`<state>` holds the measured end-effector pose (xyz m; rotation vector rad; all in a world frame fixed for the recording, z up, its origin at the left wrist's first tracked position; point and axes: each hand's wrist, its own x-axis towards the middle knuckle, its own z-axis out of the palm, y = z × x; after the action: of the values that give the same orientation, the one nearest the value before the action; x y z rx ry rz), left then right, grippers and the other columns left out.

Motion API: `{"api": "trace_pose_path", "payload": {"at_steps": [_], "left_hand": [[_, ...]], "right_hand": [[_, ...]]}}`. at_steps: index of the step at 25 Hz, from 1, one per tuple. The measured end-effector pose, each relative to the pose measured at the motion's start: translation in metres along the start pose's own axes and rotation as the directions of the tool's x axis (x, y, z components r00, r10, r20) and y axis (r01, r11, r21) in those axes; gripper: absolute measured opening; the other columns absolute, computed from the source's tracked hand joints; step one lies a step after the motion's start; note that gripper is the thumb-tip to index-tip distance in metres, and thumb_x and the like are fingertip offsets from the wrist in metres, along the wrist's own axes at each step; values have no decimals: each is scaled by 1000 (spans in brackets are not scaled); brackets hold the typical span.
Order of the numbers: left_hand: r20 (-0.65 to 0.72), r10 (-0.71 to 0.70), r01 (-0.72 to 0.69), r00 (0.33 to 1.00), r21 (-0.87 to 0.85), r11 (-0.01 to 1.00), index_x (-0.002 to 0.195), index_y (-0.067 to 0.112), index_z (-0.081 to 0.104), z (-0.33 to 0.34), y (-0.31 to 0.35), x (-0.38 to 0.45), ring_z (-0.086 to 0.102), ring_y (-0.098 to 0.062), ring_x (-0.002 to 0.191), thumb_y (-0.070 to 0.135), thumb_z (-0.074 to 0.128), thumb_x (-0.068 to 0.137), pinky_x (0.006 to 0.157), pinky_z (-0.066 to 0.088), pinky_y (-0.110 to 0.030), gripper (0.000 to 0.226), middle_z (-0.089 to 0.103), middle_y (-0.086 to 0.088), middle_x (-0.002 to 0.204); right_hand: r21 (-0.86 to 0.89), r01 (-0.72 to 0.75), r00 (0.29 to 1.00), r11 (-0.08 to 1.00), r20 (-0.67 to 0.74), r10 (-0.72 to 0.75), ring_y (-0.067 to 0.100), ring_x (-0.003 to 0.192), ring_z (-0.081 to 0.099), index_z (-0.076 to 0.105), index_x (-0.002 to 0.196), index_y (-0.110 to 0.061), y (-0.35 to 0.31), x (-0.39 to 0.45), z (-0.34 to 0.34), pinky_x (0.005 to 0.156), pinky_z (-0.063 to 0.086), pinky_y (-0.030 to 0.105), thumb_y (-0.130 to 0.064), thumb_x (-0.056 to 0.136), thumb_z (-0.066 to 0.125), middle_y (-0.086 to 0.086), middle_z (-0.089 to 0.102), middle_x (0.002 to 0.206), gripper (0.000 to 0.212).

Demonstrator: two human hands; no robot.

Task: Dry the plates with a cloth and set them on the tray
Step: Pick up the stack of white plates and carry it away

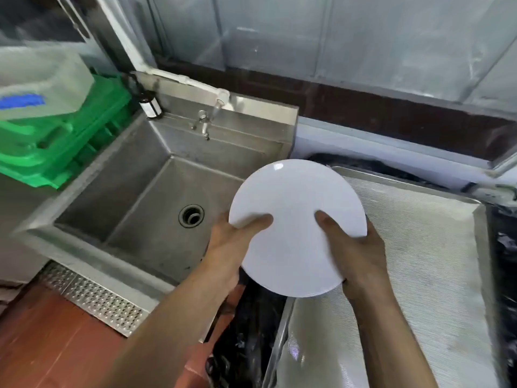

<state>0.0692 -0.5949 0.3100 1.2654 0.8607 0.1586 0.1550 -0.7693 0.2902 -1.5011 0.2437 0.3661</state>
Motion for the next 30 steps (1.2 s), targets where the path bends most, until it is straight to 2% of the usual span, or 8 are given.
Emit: {"api": "trace_pose_path", "payload": {"at_steps": [4,7,9,12,15,18,23,30], "left_hand": [[-162,-4,-14,987,-110,994,103,21,70,-87,16,-33,71,-9,59,27,89,68,38,48,-24,40,76,12,76],[-283,11,-57,959,-154,986,113,20,69,-164,21,-67,73,-22,92,36,90,55,71,62,-43,64,77,2,99],[-362,5,-85,932,-205,975,105,21,73,-215,18,-91,73,-27,95,32,91,54,86,59,-52,55,78,-1,98],[-505,-2,-147,863,-256,955,88,23,74,-298,7,-137,74,-19,80,25,92,64,67,57,-36,30,78,6,82],[-618,-11,-203,786,-275,940,103,22,71,-376,-7,-186,72,-18,77,29,91,61,56,50,-28,48,77,2,89],[-718,-40,-236,695,-281,930,114,15,68,-448,-22,-238,70,-26,87,38,86,48,67,54,-37,72,75,-4,99],[-845,-107,-352,523,-329,876,108,10,69,-536,-48,-322,70,-31,90,34,85,49,83,58,-48,65,74,-10,99],[-922,-294,-502,251,-384,775,102,11,68,-622,-93,-417,74,-32,80,19,88,68,64,63,-45,40,76,-13,91]], "right_hand": [[-51,32,988,998,150,-24,-4,81,73,72,104,-40,-5,-46,74,69,56,24,-35,71,92,-27,75,93,40],[-92,52,958,994,287,-23,-5,79,72,72,106,-41,-1,-95,136,60,55,19,-39,69,92,-28,75,94,41],[-130,75,933,989,360,-23,-1,76,72,71,99,-40,6,-130,175,55,55,18,-41,68,92,-27,75,89,38],[-199,107,885,974,465,-2,6,79,73,70,98,-34,23,-193,239,67,58,28,-39,69,93,-19,76,87,37],[-223,131,820,966,572,21,2,70,73,68,92,-32,46,-261,296,58,55,24,-35,70,92,-25,74,75,33],[-250,166,725,954,687,54,6,70,73,70,95,-27,73,-328,348,53,54,24,-34,70,93,-16,77,77,35],[-278,242,521,929,845,117,9,62,72,68,85,-26,108,-434,422,59,55,31,-37,66,94,-14,75,70,34],[-280,345,201,896,954,221,20,82,76,74,102,-14,168,-563,506,67,59,34,-34,66,94,-2,79,89,46]]}}
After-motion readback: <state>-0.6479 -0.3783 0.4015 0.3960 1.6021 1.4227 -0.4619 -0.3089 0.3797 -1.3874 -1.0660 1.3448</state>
